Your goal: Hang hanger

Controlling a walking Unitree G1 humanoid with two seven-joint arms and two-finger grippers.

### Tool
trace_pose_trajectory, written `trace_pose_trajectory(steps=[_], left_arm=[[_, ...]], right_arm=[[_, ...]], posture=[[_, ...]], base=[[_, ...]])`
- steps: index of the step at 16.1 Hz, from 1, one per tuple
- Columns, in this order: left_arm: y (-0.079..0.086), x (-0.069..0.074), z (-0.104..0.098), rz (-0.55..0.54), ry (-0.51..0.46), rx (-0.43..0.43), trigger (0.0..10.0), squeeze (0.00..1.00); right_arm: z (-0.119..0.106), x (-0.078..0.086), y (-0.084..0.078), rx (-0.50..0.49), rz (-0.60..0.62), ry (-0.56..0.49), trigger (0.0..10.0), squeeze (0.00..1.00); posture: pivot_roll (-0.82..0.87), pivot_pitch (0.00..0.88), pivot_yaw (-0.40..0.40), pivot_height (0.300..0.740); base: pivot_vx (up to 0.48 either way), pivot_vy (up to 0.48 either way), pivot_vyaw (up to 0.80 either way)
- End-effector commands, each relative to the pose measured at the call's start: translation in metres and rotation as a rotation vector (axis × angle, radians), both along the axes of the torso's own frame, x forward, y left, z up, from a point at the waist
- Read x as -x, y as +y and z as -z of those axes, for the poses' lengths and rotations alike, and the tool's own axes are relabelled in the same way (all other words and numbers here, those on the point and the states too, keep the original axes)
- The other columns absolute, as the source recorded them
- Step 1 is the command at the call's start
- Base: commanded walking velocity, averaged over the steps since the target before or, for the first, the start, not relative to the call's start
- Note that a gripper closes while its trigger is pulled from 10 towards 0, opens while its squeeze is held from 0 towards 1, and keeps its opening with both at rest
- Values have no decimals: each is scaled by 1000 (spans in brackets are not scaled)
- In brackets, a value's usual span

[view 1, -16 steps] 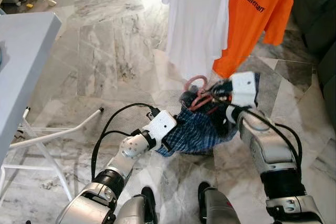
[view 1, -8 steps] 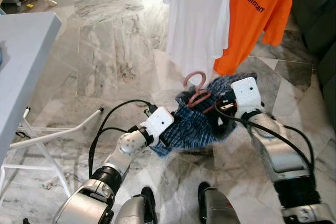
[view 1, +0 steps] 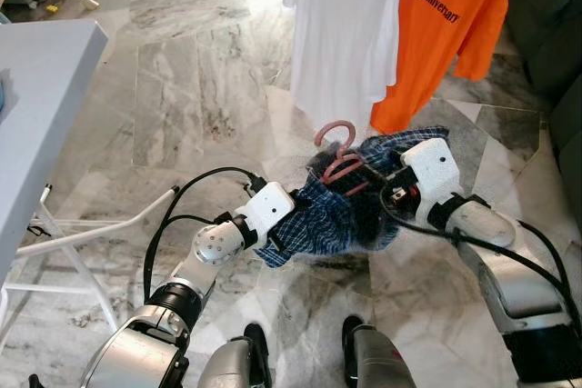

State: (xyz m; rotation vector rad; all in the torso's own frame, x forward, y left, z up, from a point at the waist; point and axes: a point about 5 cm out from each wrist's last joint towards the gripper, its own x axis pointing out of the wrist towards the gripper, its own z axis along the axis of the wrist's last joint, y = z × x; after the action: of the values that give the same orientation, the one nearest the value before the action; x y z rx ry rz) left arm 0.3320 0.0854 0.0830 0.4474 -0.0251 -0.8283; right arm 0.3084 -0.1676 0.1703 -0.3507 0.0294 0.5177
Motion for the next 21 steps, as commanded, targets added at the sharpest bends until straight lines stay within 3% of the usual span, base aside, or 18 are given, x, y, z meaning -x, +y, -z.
trace_pose_trajectory(steps=[1,3,6,11,15,16,17,18,21], left_arm=[[3,3,4,18,8,-19,0,0],[3,6,7,38,16,-18,0,0],[4,9,10,74,30,-22,0,0],[15,11,7,176,5,-96,0,0],[26,15,-2,285,-57,-137,0,0],[25,16,-5,323,-71,-132,0,0],[22,19,-11,379,-125,-125,0,0],[19,20,-14,410,-137,-111,0,0],[10,24,-22,499,-183,-96,0,0]], right_arm=[[-8,4,4,-1,-40,-39,10000,1000],[-14,8,2,-28,-80,-48,10000,1000],[-7,17,-6,71,-155,-5,10000,1000],[-3,26,-46,260,-222,101,10000,1000],[-5,29,-68,306,-307,215,10000,1000],[-3,31,-71,300,-333,252,10000,945],[-1,32,-74,278,-368,296,10000,647],[2,33,-77,296,-389,317,10000,0],[6,33,-76,314,-444,365,10000,0]], posture=[[-219,262,69,740],[-220,261,67,740],[-221,261,66,740],[-223,262,63,740],[-223,261,60,740],[-222,260,59,740],[-223,260,59,740],[-221,261,58,740],[-218,264,60,740]], base=[[0,0,0],[0,0,0],[0,0,0],[0,0,0],[0,0,0],[0,0,0],[0,0,0],[0,0,0],[0,0,0]])
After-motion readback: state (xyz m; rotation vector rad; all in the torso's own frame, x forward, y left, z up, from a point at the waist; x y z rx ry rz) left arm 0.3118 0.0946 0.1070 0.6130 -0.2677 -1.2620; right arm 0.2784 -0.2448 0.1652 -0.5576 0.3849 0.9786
